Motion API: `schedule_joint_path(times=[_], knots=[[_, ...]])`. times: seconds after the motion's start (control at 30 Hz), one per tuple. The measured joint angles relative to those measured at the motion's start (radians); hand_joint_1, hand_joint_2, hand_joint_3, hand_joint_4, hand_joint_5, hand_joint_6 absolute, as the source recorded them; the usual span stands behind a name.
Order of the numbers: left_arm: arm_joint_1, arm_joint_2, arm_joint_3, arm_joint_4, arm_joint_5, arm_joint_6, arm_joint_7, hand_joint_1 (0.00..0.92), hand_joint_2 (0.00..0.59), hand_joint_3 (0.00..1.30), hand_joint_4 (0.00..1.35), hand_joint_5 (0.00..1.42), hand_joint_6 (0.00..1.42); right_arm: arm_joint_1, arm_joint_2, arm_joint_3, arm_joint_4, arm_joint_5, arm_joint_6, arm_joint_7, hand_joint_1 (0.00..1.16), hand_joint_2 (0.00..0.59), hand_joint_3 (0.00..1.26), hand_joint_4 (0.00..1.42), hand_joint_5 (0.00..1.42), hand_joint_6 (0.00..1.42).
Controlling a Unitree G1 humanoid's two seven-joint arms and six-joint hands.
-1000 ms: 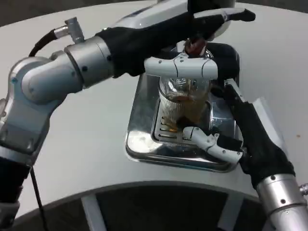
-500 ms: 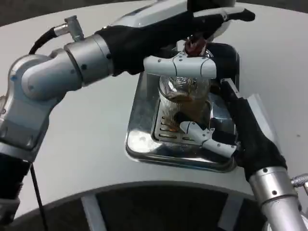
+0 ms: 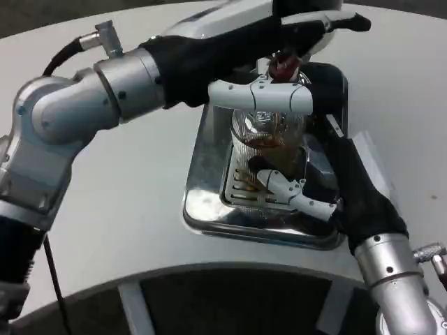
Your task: Grasp the cup under the faucet to collect the drink, then remove the cup.
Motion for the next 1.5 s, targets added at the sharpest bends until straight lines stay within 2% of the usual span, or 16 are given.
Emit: schedule_joint_path(times=[0.37,1.5], knots=[[-0.010,0.000,-0.010,0.018,0.011,-0.027,0.002,0.000,0.096,0.12,0.00,0.03,0.09,-0.015,0.009,0.004,0.031,0.005,-0.009,-0.008,0.69,0.244,0.06,0.09,0.15,0.16],[-0.009,0.010,-0.019,0.011,0.012,-0.024,0.002,0.000,0.101,0.12,0.00,0.04,0.10,-0.041,0.053,0.028,0.083,0.012,-0.013,-0.053,0.69,0.248,0.07,0.09,0.15,0.16]])
